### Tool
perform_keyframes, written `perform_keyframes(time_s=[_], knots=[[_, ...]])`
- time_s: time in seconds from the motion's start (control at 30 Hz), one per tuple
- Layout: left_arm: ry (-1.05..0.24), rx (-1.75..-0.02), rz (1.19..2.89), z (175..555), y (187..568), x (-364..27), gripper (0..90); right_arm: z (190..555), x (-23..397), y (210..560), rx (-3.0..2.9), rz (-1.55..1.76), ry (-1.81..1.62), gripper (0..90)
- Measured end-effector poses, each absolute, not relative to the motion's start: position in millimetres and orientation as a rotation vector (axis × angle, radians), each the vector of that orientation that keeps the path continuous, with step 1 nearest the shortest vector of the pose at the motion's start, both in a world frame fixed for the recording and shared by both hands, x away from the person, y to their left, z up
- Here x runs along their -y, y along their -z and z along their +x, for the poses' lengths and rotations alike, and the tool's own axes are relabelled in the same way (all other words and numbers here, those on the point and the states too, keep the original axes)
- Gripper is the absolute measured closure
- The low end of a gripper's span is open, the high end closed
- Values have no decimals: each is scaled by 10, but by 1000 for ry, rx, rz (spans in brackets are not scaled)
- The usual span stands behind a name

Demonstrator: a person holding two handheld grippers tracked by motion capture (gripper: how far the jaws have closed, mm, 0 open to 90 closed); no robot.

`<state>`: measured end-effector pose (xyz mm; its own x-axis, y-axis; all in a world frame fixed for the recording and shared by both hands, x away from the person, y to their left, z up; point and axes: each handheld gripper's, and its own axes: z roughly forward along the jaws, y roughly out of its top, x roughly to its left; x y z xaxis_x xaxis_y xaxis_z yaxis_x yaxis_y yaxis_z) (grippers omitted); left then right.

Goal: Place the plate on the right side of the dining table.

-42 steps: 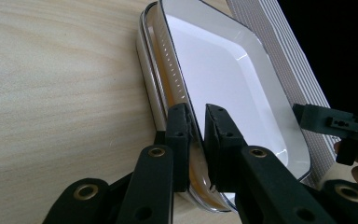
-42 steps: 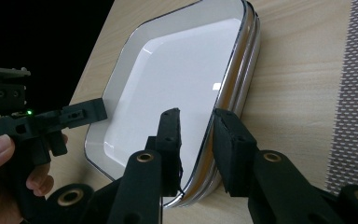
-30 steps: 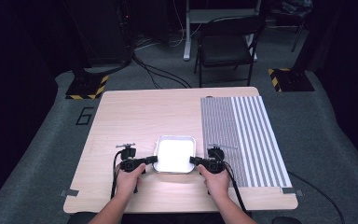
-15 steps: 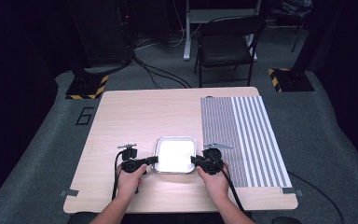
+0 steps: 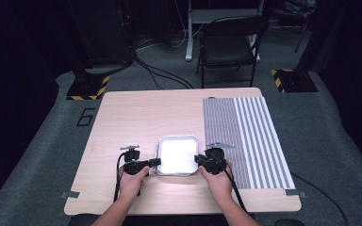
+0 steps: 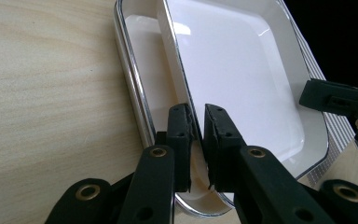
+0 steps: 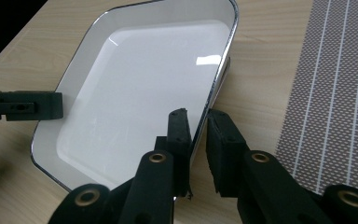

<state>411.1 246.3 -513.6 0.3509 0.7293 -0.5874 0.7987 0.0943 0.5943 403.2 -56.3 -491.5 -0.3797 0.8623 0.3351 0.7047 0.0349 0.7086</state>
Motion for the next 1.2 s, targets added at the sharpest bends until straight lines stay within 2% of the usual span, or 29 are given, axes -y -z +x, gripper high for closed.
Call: perform_keyframes(time_s=[0.43,1.2], knots=[[89,-1381,1631,4120,5096,-2473,811,4109,577,4872,-2126,1658,-1272,823],[94,-1358,1630,4126,5013,-2465,800,4120,647,4785,-2125,1687,-1338,805]])
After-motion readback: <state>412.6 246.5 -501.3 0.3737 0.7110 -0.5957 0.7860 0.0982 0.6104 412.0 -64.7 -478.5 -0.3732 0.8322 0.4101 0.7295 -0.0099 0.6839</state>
